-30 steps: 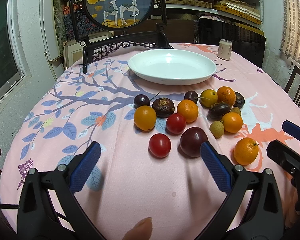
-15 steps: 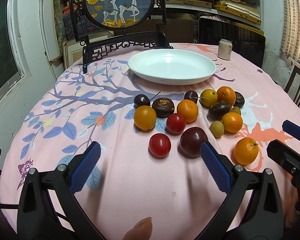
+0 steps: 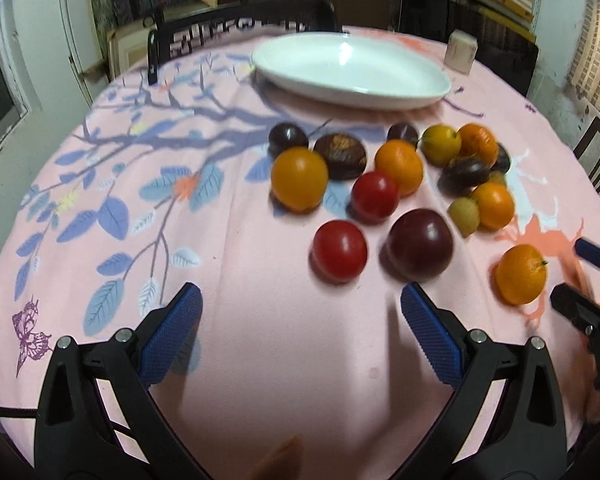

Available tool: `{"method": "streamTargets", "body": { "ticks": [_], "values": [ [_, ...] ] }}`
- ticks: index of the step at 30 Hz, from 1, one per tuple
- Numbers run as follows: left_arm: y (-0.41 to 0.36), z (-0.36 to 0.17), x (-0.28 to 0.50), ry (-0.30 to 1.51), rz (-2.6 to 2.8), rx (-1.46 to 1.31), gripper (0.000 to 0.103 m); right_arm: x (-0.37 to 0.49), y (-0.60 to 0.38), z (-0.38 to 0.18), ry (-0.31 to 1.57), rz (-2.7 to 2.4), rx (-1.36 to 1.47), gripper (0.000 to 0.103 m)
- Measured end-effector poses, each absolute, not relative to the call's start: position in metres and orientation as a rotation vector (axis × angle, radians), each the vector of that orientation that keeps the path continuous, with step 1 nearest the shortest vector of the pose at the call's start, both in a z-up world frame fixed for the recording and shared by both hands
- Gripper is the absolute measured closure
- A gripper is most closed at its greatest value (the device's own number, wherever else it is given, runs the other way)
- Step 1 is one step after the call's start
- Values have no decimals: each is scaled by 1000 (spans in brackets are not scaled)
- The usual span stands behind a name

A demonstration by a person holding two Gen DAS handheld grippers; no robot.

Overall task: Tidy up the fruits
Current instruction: 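Grasp the red tomato with the left tool while the right tool grasps a tangerine, place both on plate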

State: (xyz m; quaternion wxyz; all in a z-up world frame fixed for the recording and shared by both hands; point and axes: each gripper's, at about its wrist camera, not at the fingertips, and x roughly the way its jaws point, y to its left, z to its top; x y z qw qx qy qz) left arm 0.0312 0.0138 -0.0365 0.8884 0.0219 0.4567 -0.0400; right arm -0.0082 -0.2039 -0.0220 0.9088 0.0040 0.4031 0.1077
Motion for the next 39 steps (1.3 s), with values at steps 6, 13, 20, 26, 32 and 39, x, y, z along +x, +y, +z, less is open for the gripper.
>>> {"method": "streamTargets", "body": {
  "ticks": [6, 13, 20, 26, 32, 39],
  "values": [
    [8, -41, 33, 981, -96, 128, 2, -2, -215, -36, 918, 206, -69, 1],
    [13, -41, 35, 958, -187, 153, 2, 3, -219, -42, 960, 234, -105, 1],
    [8, -36, 42, 940, -245, 177, 8, 7, -217, -40, 954, 256, -114, 1],
    [5, -31, 47, 918, -316, 181, 55, 8, -205, -25, 866, 400, -45, 17],
    [2, -31, 55, 914, -340, 174, 56, 20, -194, -23, 877, 505, 32, 28],
    [-3, -31, 52, 908, -377, 185, 73, 14, -182, -21, 882, 583, 48, 42]
  ]
}}
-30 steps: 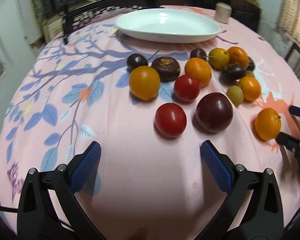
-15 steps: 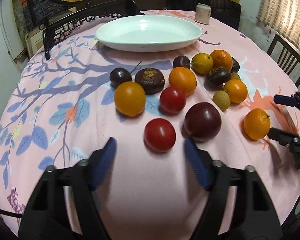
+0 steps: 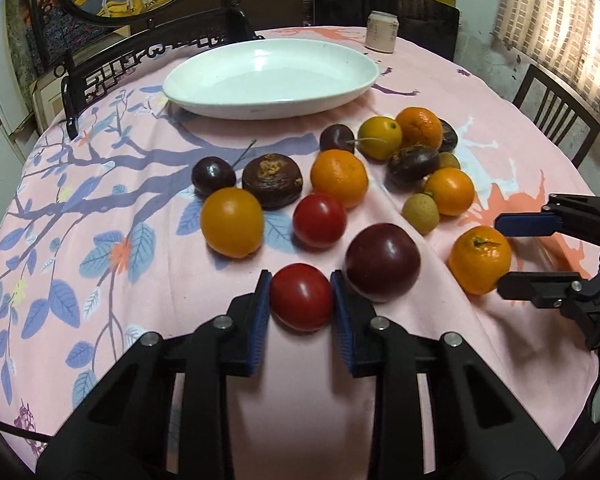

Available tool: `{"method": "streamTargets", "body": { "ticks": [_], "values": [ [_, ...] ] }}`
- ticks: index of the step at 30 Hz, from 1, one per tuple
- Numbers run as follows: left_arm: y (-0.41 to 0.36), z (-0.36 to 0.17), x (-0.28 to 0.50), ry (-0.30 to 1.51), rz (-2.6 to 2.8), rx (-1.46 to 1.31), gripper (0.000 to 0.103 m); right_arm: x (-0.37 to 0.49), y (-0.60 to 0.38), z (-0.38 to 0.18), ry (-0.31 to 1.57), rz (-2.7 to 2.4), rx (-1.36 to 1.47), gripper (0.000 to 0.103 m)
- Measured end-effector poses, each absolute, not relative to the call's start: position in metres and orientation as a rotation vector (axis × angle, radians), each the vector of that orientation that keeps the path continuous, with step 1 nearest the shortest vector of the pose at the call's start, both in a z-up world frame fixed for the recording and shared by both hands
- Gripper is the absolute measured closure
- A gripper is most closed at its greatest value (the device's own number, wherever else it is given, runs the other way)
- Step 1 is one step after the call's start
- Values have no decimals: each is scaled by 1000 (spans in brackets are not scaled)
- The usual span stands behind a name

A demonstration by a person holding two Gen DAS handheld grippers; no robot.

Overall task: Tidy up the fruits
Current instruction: 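Grasp the red tomato with the left tool while the right tool grasps a tangerine, place both on plate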

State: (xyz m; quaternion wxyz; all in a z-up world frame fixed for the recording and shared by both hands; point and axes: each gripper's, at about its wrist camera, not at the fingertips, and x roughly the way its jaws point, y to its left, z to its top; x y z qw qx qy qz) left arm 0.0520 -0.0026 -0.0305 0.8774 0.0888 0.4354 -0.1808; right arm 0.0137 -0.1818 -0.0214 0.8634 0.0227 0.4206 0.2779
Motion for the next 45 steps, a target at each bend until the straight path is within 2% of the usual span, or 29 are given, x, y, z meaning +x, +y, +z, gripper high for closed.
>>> {"method": "streamTargets", "body": {
  "ticks": [5, 7, 9, 11, 17, 25, 32, 38, 41, 42, 45],
  "values": [
    [-1, -30, 50, 908, -392, 168, 73, 14, -173, -19, 877, 634, 61, 44],
    [1, -30, 50, 907, -393, 161, 73, 16, -166, -22, 887, 634, 43, 49],
    [3, -29, 50, 905, -392, 150, 73, 21, -165, -25, 908, 627, 41, 60],
    [5, -27, 49, 900, -390, 144, 74, 24, -170, -27, 920, 634, 79, 62],
    [5, -5, 55, 859, -391, 123, 74, 25, -180, -20, 905, 641, 116, 62],
    [-8, 44, 132, 774, -339, 66, 74, 100, -198, 57, 711, 539, 195, 62],
    [-9, 24, 200, 828, -262, 13, 74, 195, -204, 28, 771, 443, 331, 62],
    [-17, 12, 208, 845, -290, 29, 73, 212, -206, 14, 785, 441, 321, 61],
    [-13, 12, 207, 838, -284, 16, 66, 210, -210, 17, 773, 460, 341, 57],
    [-12, 13, 207, 833, -280, 9, 60, 209, -211, 19, 767, 463, 349, 56],
    [-8, 17, 203, 817, -275, -4, 58, 205, -211, 22, 755, 465, 354, 56]
  ]
}}
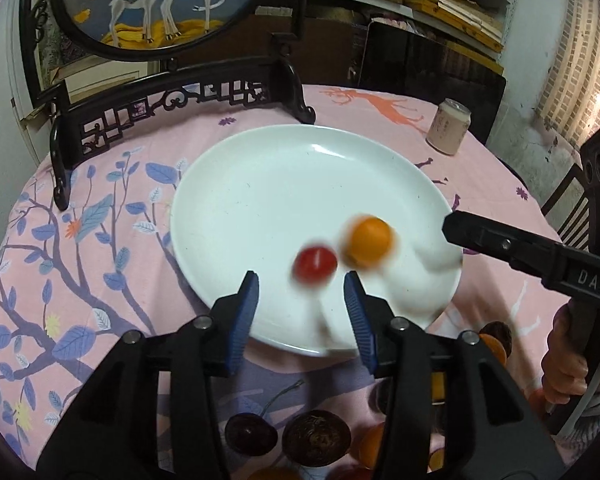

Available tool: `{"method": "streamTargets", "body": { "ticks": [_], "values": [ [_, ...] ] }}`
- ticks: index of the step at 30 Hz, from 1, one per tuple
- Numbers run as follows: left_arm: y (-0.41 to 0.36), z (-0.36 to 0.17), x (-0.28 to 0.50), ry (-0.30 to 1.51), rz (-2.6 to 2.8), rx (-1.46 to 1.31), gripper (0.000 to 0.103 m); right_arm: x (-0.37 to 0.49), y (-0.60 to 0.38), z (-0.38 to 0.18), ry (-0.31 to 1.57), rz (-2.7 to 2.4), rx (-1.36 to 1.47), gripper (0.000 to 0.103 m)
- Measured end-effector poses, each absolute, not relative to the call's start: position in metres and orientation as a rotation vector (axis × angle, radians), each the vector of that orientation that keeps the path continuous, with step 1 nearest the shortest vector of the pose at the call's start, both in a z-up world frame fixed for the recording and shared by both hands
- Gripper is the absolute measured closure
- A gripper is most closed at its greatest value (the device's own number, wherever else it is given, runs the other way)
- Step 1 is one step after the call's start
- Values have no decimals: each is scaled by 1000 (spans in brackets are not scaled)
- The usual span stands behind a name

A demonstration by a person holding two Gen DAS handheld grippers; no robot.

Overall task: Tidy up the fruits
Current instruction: 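Grasp the red tomato with the left tool while the right tool grasps a tangerine, place both on plate, then carry an orange to the plate with the left tool while the right tool carries a mangosteen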

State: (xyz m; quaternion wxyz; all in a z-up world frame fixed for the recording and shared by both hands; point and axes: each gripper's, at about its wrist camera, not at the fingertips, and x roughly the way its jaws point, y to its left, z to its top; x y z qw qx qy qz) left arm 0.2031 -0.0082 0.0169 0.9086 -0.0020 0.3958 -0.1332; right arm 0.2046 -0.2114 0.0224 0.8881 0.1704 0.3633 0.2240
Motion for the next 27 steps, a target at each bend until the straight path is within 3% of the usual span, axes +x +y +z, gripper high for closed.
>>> {"method": "streamTargets", "body": {
  "ticks": [17, 27],
  "values": [
    [62, 4, 122, 809, -182, -114, 51, 116, -248, 15, 733, 422, 349, 56],
    [38, -4, 83, 804, -311, -5, 47, 104, -260, 15, 725, 393, 367, 54]
  ]
}}
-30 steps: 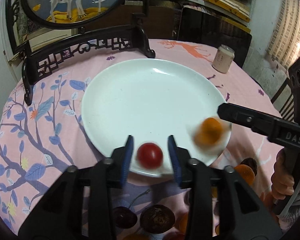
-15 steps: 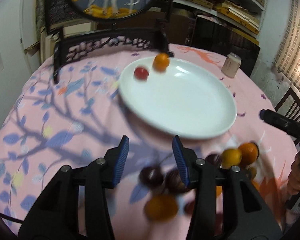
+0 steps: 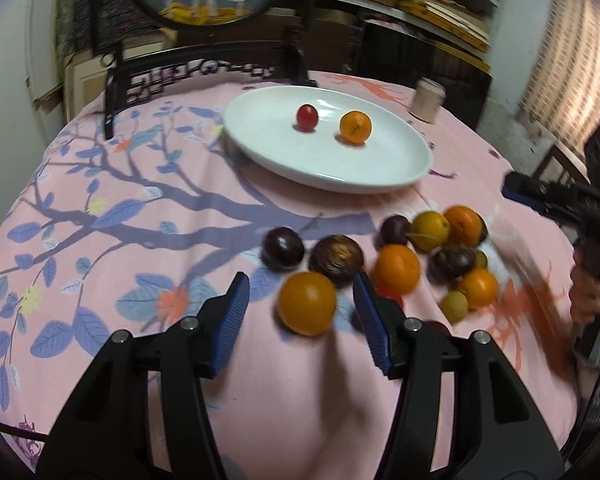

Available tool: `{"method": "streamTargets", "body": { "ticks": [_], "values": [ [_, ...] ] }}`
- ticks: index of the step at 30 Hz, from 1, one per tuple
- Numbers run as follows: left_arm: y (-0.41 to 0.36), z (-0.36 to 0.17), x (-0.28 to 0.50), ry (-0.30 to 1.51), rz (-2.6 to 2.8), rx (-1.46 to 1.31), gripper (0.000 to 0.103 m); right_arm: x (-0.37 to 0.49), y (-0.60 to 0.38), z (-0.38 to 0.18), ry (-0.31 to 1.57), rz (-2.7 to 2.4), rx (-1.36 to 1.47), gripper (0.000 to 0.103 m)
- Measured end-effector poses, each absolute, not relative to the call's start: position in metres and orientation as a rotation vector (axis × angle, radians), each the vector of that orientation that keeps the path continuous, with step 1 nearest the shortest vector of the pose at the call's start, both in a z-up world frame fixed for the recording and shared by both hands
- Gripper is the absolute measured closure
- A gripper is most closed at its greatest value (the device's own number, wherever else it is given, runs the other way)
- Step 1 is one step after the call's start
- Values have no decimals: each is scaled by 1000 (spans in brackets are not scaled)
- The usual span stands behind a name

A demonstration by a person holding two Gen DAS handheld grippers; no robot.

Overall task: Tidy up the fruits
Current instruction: 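Carry an orange to the plate with the left tool while the right tool carries a mangosteen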

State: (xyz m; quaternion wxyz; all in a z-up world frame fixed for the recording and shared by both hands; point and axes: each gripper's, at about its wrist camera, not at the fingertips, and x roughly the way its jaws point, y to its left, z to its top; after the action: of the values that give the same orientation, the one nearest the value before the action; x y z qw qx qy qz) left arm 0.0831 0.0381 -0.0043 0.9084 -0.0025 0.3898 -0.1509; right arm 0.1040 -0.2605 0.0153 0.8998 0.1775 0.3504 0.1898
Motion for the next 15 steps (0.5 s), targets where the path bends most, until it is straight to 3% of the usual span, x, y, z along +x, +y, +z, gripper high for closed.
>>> {"method": "streamTargets", "body": {
  "ticks": [8, 11, 15],
  "values": [
    [29, -16, 87, 854, -318, 33, 49, 104, -262, 15, 735, 389, 364, 54],
    [28, -23, 92, 892, -317, 31, 64, 105, -262, 14, 741, 381, 363, 54],
    [29, -26, 94, 901, -316, 27, 68, 106, -264, 13, 755, 365, 359, 55]
  ]
}}
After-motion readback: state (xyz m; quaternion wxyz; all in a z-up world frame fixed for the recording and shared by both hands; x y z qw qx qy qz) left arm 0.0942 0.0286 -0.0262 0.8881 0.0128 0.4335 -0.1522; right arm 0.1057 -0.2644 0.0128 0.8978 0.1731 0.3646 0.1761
